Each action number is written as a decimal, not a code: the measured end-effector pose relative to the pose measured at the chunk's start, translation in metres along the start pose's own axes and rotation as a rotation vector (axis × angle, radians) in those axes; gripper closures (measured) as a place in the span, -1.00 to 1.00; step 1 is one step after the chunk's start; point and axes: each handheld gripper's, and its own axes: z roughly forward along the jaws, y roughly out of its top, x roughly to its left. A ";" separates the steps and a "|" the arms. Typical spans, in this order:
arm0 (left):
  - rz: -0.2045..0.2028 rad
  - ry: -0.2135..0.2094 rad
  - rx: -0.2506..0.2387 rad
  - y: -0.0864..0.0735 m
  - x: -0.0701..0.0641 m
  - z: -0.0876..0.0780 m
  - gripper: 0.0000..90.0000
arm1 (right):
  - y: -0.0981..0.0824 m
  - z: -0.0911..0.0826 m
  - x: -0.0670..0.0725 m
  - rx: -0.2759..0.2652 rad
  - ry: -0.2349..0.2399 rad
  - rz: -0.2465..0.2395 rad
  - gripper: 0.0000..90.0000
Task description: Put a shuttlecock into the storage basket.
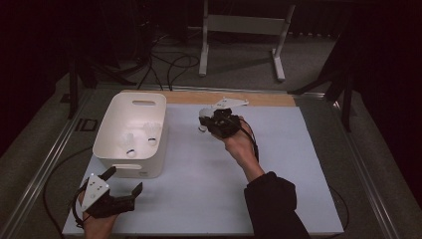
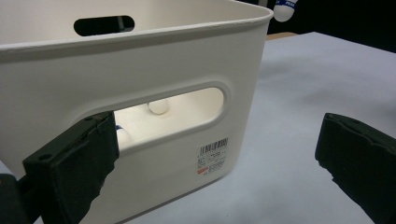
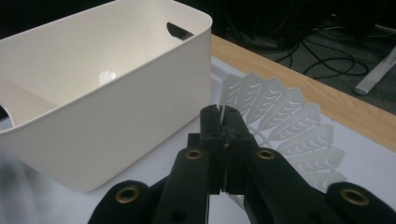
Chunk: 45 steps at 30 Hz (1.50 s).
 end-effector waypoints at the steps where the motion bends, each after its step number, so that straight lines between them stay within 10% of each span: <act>1: 0.000 0.000 0.000 0.000 0.000 0.000 -1.00 | 0.001 0.000 0.000 -0.005 0.002 -0.001 0.99; 45: -0.001 0.000 -0.001 0.000 0.000 0.000 -1.00 | 0.022 0.009 0.007 -0.038 0.007 0.013 0.99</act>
